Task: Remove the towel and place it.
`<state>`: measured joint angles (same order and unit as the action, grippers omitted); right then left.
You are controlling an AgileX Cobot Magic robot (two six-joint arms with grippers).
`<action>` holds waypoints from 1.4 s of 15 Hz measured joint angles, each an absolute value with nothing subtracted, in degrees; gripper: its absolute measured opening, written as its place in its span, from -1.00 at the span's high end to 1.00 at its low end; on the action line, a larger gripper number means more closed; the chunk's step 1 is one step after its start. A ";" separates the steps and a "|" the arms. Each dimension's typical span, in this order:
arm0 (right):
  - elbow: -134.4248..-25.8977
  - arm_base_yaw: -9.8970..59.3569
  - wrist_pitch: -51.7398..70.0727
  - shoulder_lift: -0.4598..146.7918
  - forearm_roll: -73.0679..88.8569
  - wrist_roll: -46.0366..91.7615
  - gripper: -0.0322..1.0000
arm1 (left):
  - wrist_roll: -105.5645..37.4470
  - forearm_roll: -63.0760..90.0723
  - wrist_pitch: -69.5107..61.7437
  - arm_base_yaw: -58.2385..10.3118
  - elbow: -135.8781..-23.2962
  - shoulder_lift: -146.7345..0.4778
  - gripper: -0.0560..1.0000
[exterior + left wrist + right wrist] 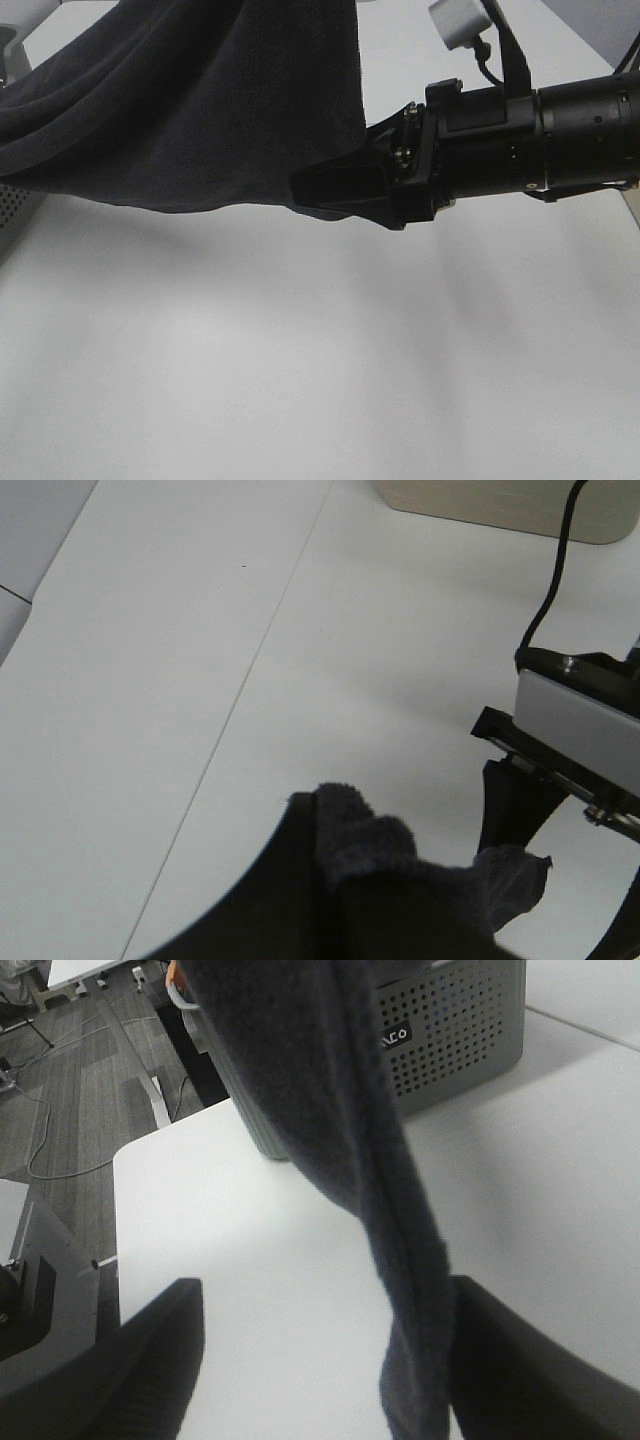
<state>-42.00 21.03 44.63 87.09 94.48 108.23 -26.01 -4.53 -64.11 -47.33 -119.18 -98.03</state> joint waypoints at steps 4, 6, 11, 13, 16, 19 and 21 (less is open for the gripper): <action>-42.00 21.03 44.00 89.09 95.05 108.69 0.11 | -25.95 -3.21 -64.06 -47.33 -119.18 -98.26 0.89; -42.00 21.03 43.37 89.55 95.80 108.69 0.51 | -24.92 -2.41 -62.57 -47.33 -119.18 -98.26 0.89; -42.00 21.03 42.11 89.73 97.57 108.12 0.93 | -23.03 -1.78 -61.99 -47.33 -119.18 -98.26 0.89; -42.00 21.03 40.39 89.73 97.46 102.27 0.93 | -22.98 -1.66 -62.97 -47.33 -119.18 -98.26 0.89; -43.43 21.03 37.87 86.40 83.25 81.07 0.93 | -22.98 -0.63 -63.08 -47.33 -119.18 -98.26 0.89; -50.19 21.03 39.76 81.36 55.52 49.33 0.93 | -23.43 0.00 -63.14 -47.33 -119.18 -98.26 0.89; -58.79 21.03 48.99 79.98 35.81 25.15 0.93 | -25.21 0.00 -63.14 -47.33 -119.18 -98.26 0.89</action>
<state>-58.79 21.03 48.99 79.98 35.81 25.15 -25.21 0.00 -63.14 -47.33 -119.18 -98.26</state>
